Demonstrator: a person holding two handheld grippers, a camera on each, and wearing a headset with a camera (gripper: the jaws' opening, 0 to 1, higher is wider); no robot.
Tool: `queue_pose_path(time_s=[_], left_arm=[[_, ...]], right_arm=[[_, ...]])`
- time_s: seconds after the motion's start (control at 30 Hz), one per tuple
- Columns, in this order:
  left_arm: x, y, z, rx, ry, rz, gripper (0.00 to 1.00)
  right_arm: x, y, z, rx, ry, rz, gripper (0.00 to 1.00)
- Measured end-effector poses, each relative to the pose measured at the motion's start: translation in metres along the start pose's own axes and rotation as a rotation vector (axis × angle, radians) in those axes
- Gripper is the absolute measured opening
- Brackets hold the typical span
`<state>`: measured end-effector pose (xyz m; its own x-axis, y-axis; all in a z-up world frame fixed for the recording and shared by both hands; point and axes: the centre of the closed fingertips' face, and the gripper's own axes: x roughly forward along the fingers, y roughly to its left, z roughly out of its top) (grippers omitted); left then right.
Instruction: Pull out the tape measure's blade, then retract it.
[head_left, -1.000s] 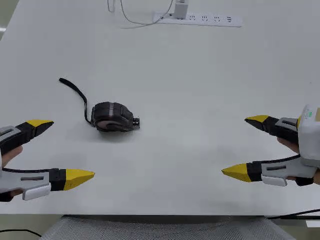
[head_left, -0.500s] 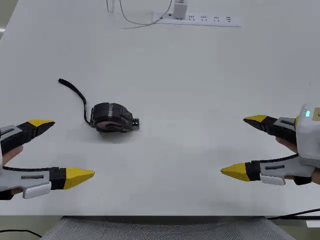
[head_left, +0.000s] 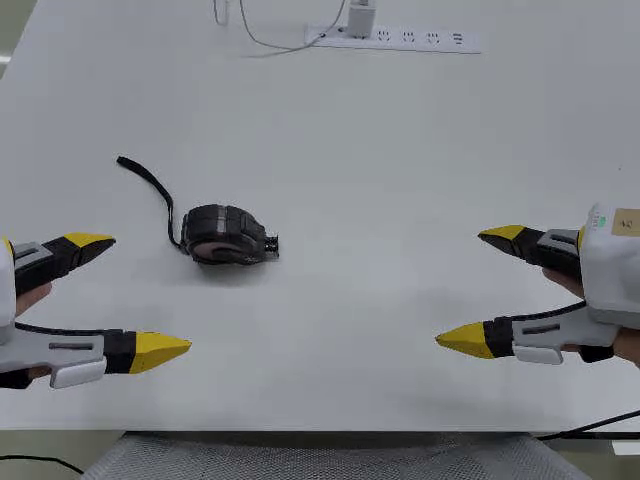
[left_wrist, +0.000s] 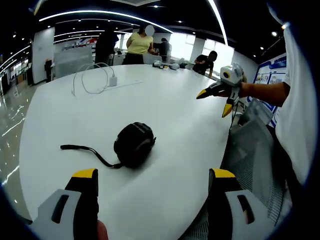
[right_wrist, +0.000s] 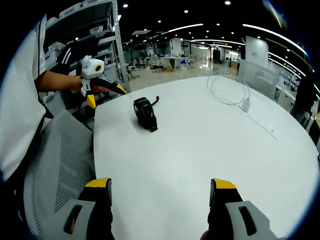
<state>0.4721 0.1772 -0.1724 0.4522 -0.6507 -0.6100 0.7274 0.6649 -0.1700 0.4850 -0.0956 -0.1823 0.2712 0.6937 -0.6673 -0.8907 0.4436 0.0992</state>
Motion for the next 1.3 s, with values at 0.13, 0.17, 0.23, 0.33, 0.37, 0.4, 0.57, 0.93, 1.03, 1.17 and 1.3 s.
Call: queue_pose_path(time_s=[0.13, 0.17, 0.23, 0.33, 0.37, 0.4, 0.57, 0.93, 1.03, 1.17, 1.3], left_arm=[[0.003, 0.001, 0.002, 0.01, 0.006, -0.006, 0.88], [0.003, 0.001, 0.002, 0.011, 0.007, -0.007, 0.88], [0.005, 0.003, 0.004, 0.018, 0.008, -0.009, 0.88], [0.006, 0.005, 0.005, 0.034, 0.019, -0.011, 0.88], [0.006, 0.005, 0.005, 0.038, 0.02, -0.009, 0.88], [0.007, 0.006, 0.005, 0.04, 0.02, -0.009, 0.88], [0.009, 0.009, 0.005, 0.062, 0.035, -0.01, 0.88], [0.018, 0.018, 0.005, 0.101, 0.076, -0.029, 0.88], [0.021, 0.019, 0.005, 0.113, 0.084, -0.035, 0.88], [0.025, 0.023, 0.006, 0.127, 0.093, -0.042, 0.87], [0.028, 0.027, 0.009, 0.142, 0.105, -0.05, 0.87]], right_arm=[[0.002, 0.0, 0.001, -0.01, 0.003, 0.007, 0.78], [0.002, 0.0, 0.001, -0.011, 0.004, 0.008, 0.78], [0.003, -0.001, 0.001, -0.014, 0.005, 0.012, 0.78], [0.005, -0.002, -0.001, -0.029, 0.024, 0.016, 0.78], [0.005, -0.002, -0.001, -0.028, 0.024, 0.017, 0.78], [0.005, -0.002, -0.001, -0.027, 0.023, 0.019, 0.78], [0.01, -0.003, -0.001, -0.038, 0.03, 0.027, 0.78], [0.022, -0.007, 0.008, -0.087, 0.047, 0.059, 0.78], [0.026, -0.009, 0.011, -0.102, 0.053, 0.066, 0.78], [0.03, -0.009, 0.014, -0.116, 0.055, 0.075, 0.77], [0.035, -0.01, 0.016, -0.134, 0.064, 0.086, 0.77]])
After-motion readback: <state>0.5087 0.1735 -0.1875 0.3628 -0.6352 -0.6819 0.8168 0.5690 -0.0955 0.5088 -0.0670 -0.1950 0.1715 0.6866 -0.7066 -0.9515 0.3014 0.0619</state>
